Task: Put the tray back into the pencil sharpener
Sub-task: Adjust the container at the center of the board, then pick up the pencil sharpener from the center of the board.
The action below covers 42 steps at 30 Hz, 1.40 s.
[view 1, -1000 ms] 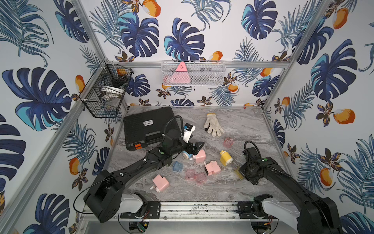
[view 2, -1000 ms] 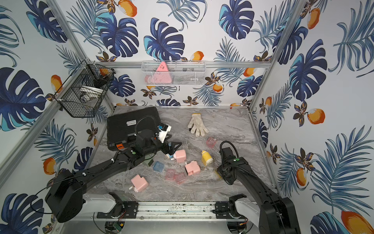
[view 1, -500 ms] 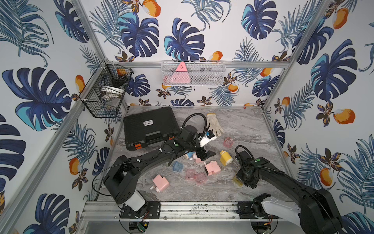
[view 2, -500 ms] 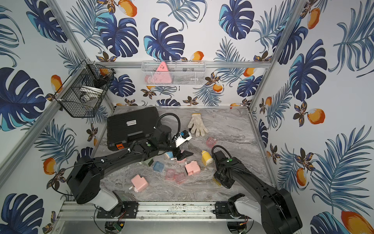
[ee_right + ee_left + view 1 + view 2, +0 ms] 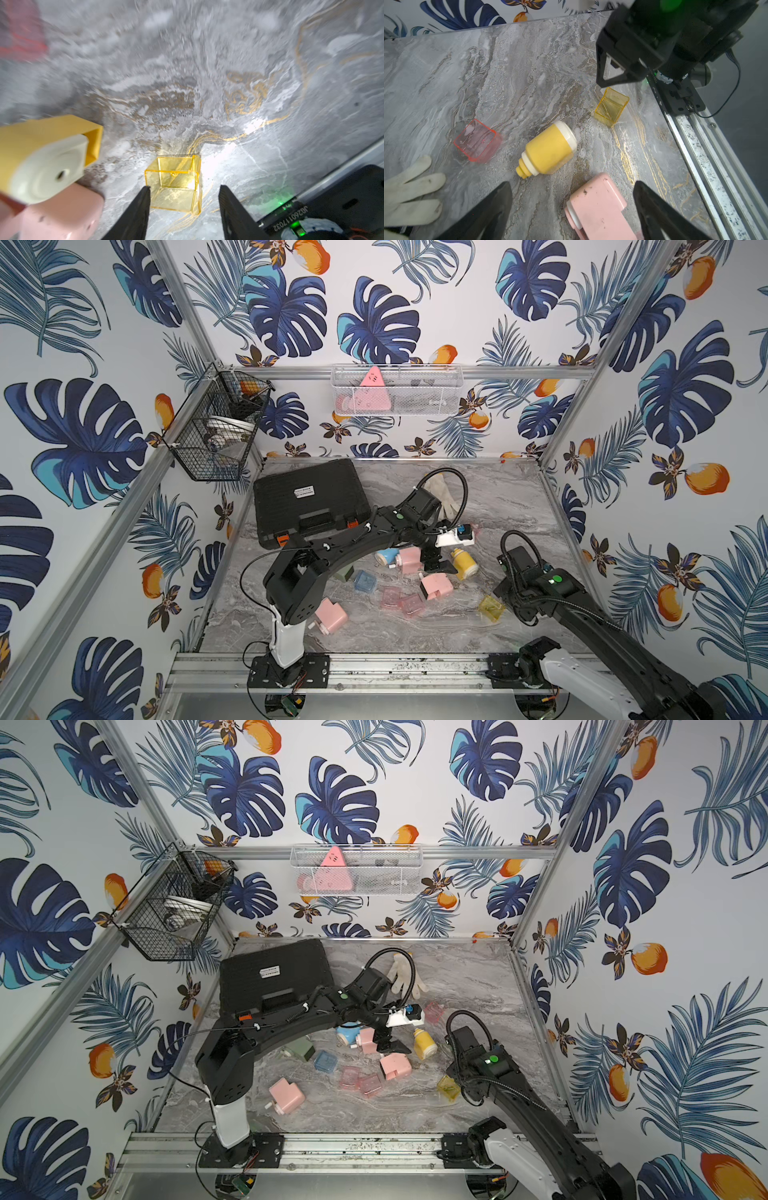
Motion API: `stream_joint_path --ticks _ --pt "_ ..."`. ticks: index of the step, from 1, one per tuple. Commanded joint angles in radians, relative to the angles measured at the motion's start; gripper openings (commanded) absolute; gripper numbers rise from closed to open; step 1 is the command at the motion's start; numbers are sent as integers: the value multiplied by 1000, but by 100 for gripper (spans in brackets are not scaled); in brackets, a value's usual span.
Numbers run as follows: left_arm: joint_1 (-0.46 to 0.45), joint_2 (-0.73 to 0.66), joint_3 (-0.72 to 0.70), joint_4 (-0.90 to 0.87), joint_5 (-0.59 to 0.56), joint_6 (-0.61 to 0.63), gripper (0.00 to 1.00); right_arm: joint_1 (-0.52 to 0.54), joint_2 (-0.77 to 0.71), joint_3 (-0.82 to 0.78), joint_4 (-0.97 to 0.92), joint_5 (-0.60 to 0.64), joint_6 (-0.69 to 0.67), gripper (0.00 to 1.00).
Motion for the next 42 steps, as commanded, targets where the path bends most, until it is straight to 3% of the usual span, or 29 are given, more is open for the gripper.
stream_joint_path --ticks 1,10,19,25,42 --pt "-20 50 66 -123 20 138 96 1 -85 40 -98 118 34 58" --pt "-48 226 271 -207 13 332 98 1 -302 98 -85 167 -59 61" --pt "-56 384 496 -423 -40 489 93 1 -316 111 -106 160 -48 62" --pt "-58 428 534 -439 -64 523 91 1 -313 109 -98 153 -49 63" --pt "-59 540 644 -476 -138 573 69 1 -328 101 -93 149 -41 64"
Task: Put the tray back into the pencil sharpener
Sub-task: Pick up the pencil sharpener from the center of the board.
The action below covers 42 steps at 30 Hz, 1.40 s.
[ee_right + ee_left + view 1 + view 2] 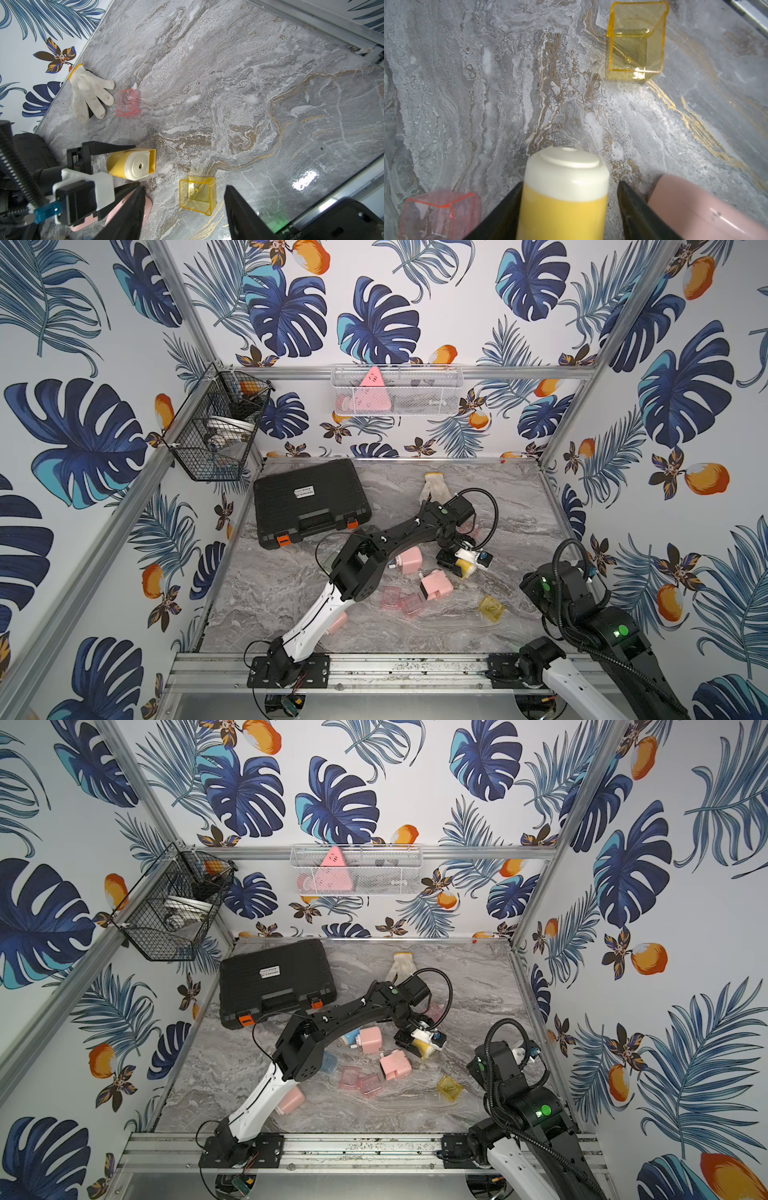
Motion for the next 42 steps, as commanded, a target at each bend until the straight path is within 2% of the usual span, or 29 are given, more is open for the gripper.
stream_joint_path --ticks 1,17,20,23,30,37,42 --pt "-1 8 9 -45 -8 34 68 1 5 -1 -6 4 7 64" --pt "-2 -22 10 -22 -5 13 43 2 -21 0 -28 24 17 64" --pt "-5 -74 -9 -9 22 -18 41 2 -24 6 -33 29 18 64" --pt "-8 -169 -56 35 35 -108 39 2 -26 13 -33 35 13 64" --pt "-16 -532 -400 277 11 -401 39 2 -16 11 -10 32 -2 64" --pt "-46 -812 -673 266 -160 -615 37 2 43 -1 56 -8 -29 65" --pt "-98 -981 -857 252 -223 -716 37 2 98 -4 102 -41 -46 65"
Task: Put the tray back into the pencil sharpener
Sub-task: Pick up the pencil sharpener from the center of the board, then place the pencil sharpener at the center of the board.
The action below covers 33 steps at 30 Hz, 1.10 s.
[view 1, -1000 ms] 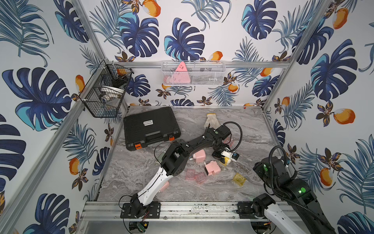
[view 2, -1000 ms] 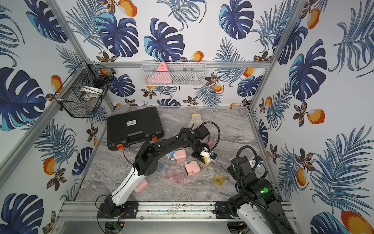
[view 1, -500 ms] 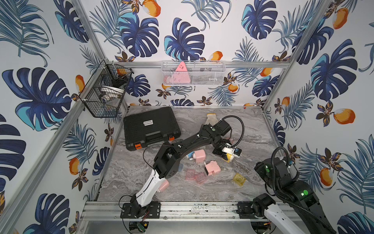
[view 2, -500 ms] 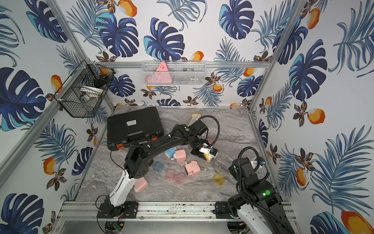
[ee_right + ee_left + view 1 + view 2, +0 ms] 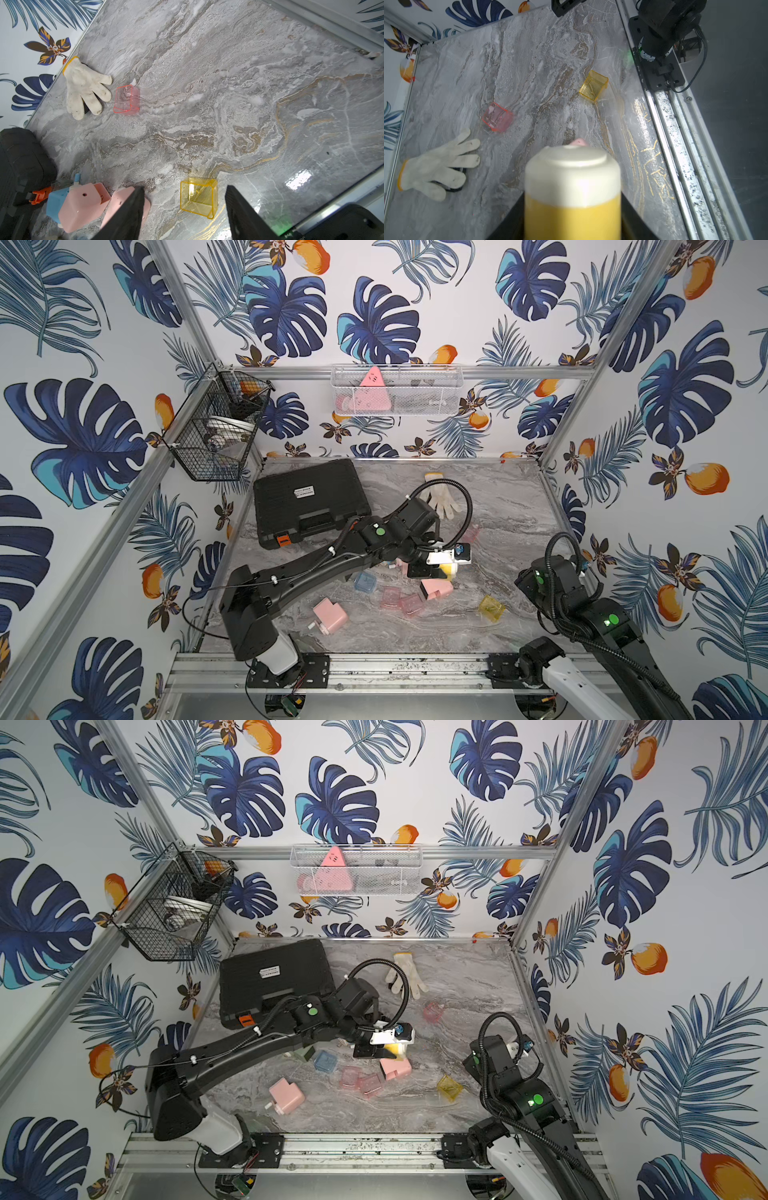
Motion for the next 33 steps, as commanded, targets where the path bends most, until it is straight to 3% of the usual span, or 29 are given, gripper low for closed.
stream_joint_path --ticks 1,7,14,23,33 --pt "-38 -78 -80 -3 -54 -122 37 1 32 -1 49 -27 -20 65" --pt "-163 -142 -212 -4 -120 -212 38 1 99 -11 91 -86 -51 65" --pt "-275 -82 -306 33 -203 -300 38 1 153 -36 82 -137 -21 65" --pt "-298 -11 -411 286 -201 -381 39 1 204 -79 50 -201 49 66" --pt "-303 64 -424 354 -240 -353 42 0 229 -136 17 -237 152 62"
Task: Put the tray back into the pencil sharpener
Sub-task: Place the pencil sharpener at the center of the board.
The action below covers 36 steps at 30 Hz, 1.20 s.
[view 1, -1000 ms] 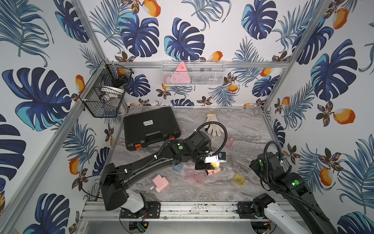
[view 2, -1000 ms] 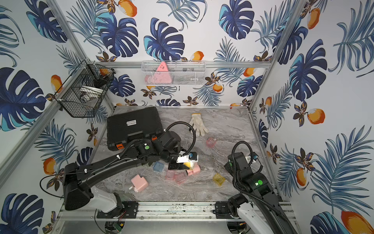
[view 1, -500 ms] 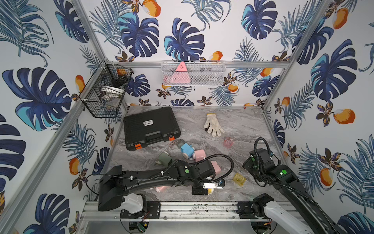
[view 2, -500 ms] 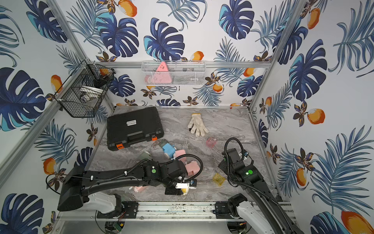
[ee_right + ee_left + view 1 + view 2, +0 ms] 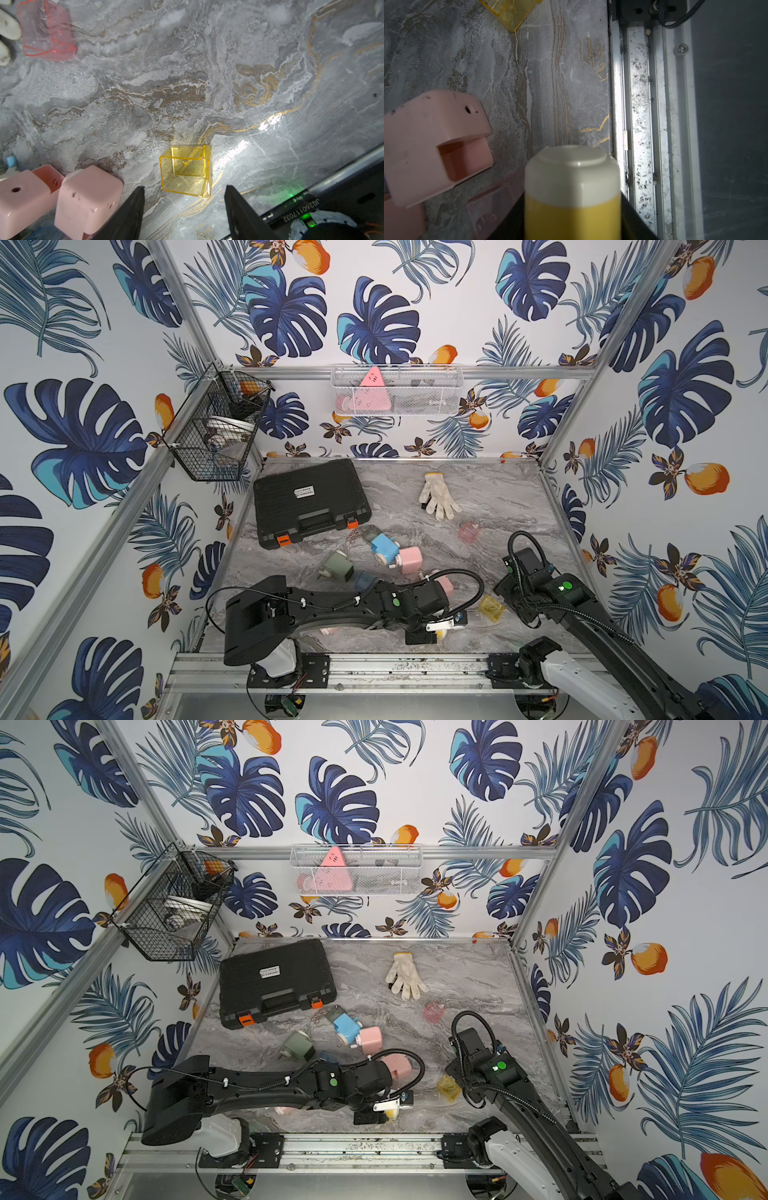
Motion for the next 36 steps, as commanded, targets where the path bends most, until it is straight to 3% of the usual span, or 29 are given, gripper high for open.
stream_joint_path --ticks 1,8,19,31,32,36 --pt "0 14 -7 71 -12 9 42 0 -5 -24 -19 -21 64 61" --pt "0 42 -48 156 1 -1 42 -4 -22 -64 -3 -14 94 49" --pt "-1 42 -92 210 -14 -22 42 -32 0 -154 105 -111 91 34" --pt "0 39 -119 255 6 -46 42 -73 66 -182 168 -119 29 29" --pt "-1 37 -124 259 8 -48 71 -73 69 -181 169 -119 24 28" --pt "0 34 -132 261 13 -49 73 -74 84 -175 171 -123 13 26"
